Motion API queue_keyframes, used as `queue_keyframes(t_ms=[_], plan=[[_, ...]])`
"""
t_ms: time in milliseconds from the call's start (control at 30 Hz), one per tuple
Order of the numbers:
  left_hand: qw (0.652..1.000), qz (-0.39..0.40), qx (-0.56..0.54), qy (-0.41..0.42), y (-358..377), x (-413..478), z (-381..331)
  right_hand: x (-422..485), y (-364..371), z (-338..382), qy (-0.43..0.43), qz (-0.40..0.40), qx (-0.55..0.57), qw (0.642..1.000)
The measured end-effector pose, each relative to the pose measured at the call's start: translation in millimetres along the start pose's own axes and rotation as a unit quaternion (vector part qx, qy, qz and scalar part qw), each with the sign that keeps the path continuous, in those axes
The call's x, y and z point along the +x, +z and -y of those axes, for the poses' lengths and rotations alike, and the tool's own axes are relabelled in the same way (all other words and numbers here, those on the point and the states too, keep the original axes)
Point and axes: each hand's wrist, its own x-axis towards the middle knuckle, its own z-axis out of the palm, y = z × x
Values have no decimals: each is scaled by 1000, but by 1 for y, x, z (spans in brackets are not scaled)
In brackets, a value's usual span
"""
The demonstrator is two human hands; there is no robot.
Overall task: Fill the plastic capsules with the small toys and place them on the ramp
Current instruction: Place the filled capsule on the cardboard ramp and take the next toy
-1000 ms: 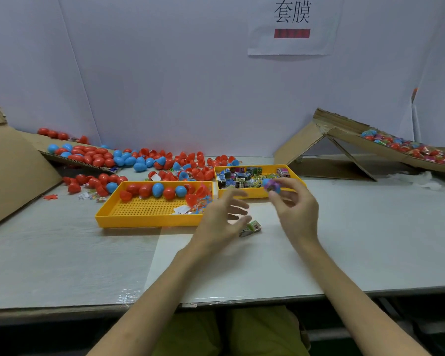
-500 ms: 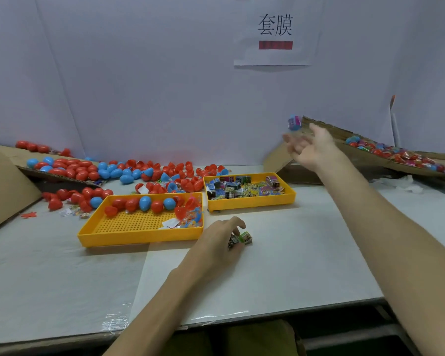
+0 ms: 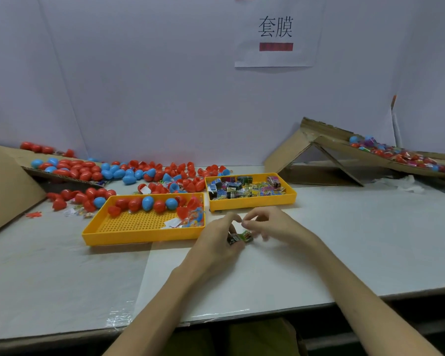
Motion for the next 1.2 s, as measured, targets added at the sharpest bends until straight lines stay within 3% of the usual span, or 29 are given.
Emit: queue_keyframes(t_ms=[800, 1100, 1200], plan=[[999, -3, -36, -30, 2, 2, -4, -7, 7, -8, -28, -70, 17, 997], [999, -12, -38, -30, 2, 2, -1, -6, 11, -9, -19, -145, -6, 989], [999, -15, -41, -29, 2, 1, -1, -3, 12, -12, -15, -208, -47, 977]])
